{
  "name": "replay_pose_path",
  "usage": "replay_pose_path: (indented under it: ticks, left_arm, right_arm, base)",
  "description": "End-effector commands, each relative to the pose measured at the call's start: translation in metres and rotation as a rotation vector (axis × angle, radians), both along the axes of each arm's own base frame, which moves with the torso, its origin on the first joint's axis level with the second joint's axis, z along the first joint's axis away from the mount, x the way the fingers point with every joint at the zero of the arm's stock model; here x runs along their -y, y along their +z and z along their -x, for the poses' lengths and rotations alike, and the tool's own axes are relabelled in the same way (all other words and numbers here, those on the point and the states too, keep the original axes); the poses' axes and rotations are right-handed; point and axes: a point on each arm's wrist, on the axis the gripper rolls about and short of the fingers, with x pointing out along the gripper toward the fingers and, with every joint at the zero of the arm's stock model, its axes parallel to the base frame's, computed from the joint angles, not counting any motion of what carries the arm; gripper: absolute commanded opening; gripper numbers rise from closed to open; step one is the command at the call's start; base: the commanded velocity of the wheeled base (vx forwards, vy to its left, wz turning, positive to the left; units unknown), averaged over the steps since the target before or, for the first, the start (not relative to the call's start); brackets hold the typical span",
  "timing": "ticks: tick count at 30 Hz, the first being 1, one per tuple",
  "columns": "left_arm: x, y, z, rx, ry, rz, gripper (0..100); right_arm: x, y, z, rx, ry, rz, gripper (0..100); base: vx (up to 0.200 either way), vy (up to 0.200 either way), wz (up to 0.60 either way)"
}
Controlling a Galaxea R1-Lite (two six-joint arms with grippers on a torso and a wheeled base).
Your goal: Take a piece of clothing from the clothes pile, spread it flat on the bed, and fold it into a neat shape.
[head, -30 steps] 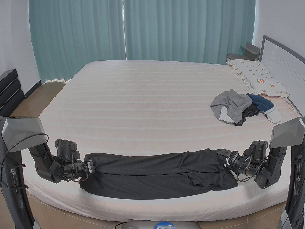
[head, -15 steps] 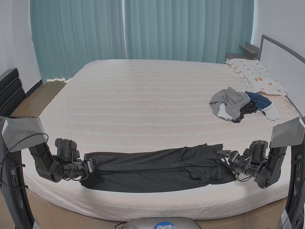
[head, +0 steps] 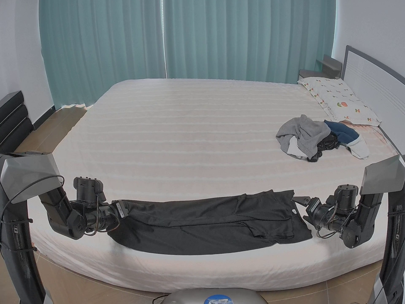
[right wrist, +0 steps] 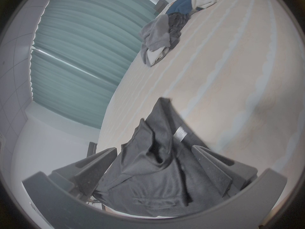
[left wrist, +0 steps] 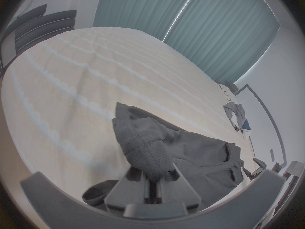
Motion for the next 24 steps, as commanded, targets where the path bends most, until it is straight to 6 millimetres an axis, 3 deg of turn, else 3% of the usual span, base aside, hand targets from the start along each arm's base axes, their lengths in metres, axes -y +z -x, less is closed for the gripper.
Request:
replay_pose_path:
  ticks: [1, 13, 24]
  left_arm:
    - [0.014, 0.017, 0.001, 0.040, -0.025, 0.024, 0]
    - [0.048, 0.033, -0.002, 0.092, -0.010, -0.059, 0]
    - [0.107, 0.060, -0.005, 0.048, -0.100, -0.130, 0]
  right_arm:
    - [0.005, 0.001, -0.001, 0.004, -0.014, -0.001, 100]
    - [0.001, -0.002, -0.001, -0.005, -0.008, 0.003, 100]
    - [0.000, -0.004, 0.001, -0.010, -0.007, 0.007, 100]
  base:
    - [0.000, -0.200, 0.00]
    - [0.000, -0.200, 0.00]
    - [0.000, -0.200, 0.00]
